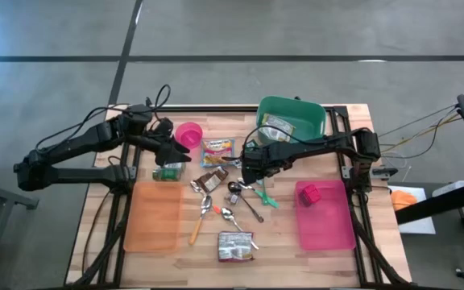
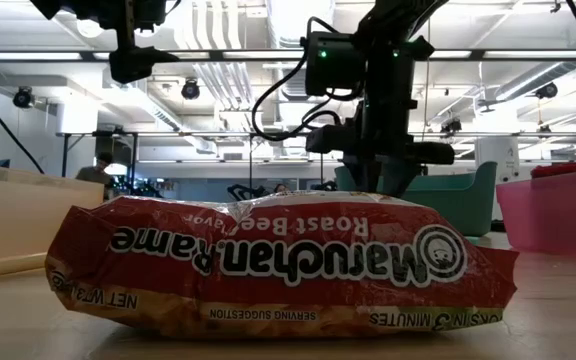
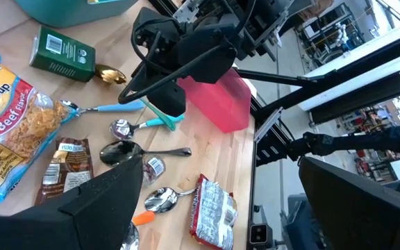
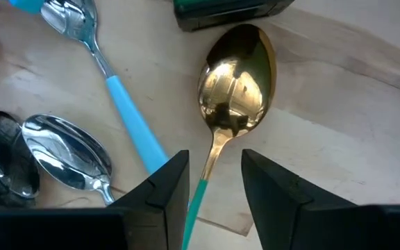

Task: Pick & Place Food Item
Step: Put the green spoon into the orange bin

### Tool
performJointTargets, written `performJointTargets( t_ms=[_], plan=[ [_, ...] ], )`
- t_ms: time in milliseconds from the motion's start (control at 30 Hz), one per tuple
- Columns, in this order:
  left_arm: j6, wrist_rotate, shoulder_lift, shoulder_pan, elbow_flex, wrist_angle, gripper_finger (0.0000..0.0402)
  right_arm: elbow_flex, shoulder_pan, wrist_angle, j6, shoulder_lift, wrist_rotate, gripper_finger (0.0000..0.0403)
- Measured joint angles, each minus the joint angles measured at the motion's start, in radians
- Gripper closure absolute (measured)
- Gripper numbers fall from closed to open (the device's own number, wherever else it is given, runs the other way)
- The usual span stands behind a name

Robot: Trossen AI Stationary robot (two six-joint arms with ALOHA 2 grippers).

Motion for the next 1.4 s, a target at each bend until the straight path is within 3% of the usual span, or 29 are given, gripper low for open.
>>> performJointTargets(
  t_ms=[300,767,900,1100,1400],
  plan=[
    [-0.004,0.000,0.000,0.000,0.000,0.000,0.0011,-0.058,0.000,0.117,0.027,0.000,-0.015,0.0277],
    [-0.015,0.000,0.000,0.000,0.000,0.001,0.0011,-0.105,0.000,0.160,0.016,0.001,0.007,0.0280],
    [-0.019,0.000,0.000,0.000,0.000,0.001,0.0011,-0.115,0.000,0.185,0.023,0.001,0.005,0.0306],
    [-0.026,0.000,0.000,0.000,0.000,0.001,0.0011,-0.126,0.000,0.211,-0.002,0.000,0.004,0.0384],
    [-0.045,-0.001,0.000,0.000,0.000,0.001,0.0011,-0.119,0.000,0.214,-0.017,0.000,0.001,0.0393]
  ],
)
